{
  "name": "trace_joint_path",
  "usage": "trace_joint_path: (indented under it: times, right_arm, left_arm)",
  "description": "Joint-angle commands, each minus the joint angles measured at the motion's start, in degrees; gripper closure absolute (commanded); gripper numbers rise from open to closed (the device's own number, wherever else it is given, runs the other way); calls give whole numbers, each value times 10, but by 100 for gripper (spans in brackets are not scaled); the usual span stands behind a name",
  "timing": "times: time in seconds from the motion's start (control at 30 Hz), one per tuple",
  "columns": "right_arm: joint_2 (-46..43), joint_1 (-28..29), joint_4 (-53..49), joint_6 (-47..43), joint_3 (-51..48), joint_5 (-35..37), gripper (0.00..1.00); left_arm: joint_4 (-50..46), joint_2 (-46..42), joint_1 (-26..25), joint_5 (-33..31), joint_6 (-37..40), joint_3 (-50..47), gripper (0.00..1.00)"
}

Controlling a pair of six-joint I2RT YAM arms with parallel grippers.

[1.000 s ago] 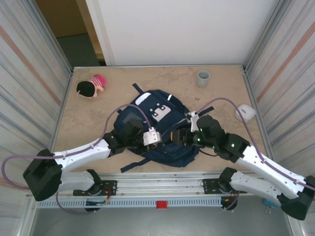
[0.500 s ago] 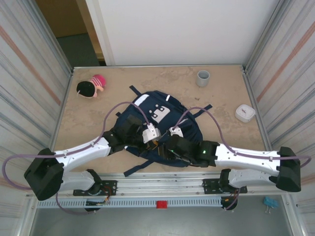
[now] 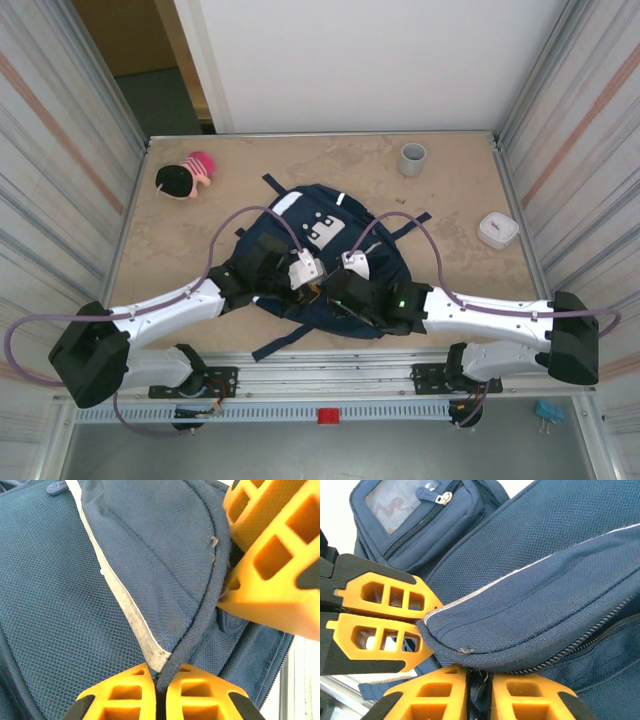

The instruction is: Pack books, pencil case, and school supplies into a backpack

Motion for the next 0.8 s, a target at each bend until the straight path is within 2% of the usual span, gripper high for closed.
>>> trace_joint_path:
  times: [0.0,0.27,0.57,0.77]
  right_arm:
    - [-14,-9,-46,11,12,66,87]
    - [-33,-17,-38,-2,18,36,89]
    - [10,-29,-32,-7,33,28,77]
    - [17,-35,-45,-25,45,28,88]
  left_arm:
    - [1,-14,-3,15,-16,21,100]
    - [18,-6,-3,34,-30,20,100]
    - [34,-8,-3,59,-38,25,100]
    - [22,-18,-3,33,-33,24,100]
